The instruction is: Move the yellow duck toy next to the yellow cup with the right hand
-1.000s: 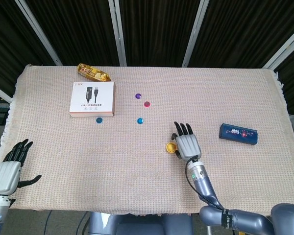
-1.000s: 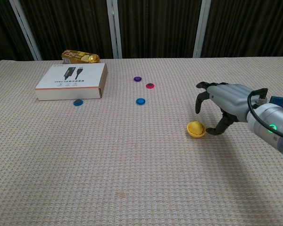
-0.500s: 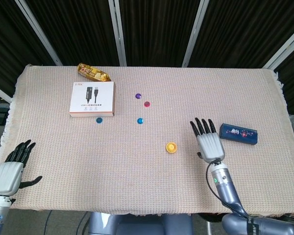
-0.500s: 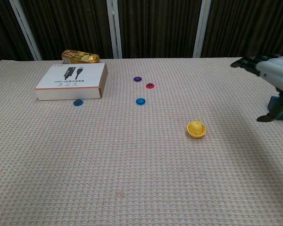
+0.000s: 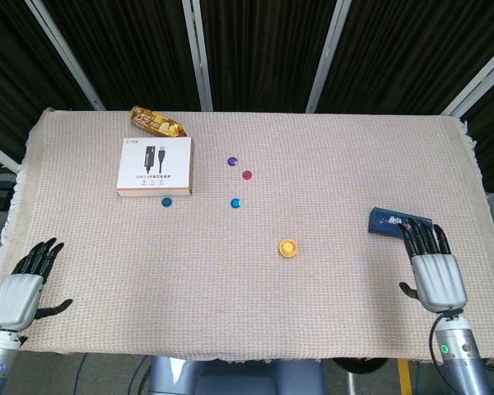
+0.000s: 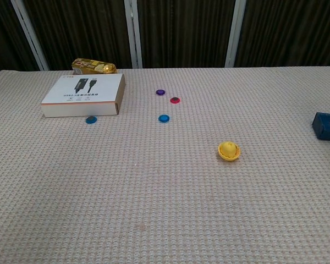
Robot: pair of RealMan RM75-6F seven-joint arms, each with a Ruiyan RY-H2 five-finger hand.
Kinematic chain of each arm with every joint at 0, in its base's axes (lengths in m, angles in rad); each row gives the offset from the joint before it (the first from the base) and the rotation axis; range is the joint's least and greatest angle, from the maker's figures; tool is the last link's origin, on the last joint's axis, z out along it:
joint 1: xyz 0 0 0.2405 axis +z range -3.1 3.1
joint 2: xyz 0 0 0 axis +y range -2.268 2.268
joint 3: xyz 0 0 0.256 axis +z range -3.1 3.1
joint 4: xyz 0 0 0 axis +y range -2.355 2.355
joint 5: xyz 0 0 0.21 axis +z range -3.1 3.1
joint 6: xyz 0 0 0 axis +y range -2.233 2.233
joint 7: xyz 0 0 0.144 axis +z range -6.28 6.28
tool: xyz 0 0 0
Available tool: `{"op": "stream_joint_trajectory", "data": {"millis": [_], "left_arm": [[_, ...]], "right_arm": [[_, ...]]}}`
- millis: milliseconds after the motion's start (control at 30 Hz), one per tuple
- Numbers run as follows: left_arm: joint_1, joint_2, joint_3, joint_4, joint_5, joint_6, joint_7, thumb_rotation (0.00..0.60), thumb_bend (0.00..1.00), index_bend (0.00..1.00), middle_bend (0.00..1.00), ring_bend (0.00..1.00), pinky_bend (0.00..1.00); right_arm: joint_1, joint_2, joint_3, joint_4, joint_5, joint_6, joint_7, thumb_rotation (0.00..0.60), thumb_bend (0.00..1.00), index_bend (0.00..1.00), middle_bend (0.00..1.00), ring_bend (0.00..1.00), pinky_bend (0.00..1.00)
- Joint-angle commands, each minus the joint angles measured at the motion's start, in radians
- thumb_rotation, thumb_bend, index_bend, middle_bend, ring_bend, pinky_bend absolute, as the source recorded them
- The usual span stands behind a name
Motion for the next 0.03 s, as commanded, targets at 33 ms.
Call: {"op": "stream_joint_trajectory", "data": {"millis": [33], "left_arm": [[0.003, 0.002, 0.001, -0.003, -0.005, -0.001, 0.003, 0.6, 0.0, 0.0, 0.0, 0.0, 0.17]], "right_arm": [[-0.055, -0.021, -0.021, 0.104, -0.009, 0.006, 0.126, 0.6, 0.0, 0.0, 0.0, 0.0, 0.0]]}}
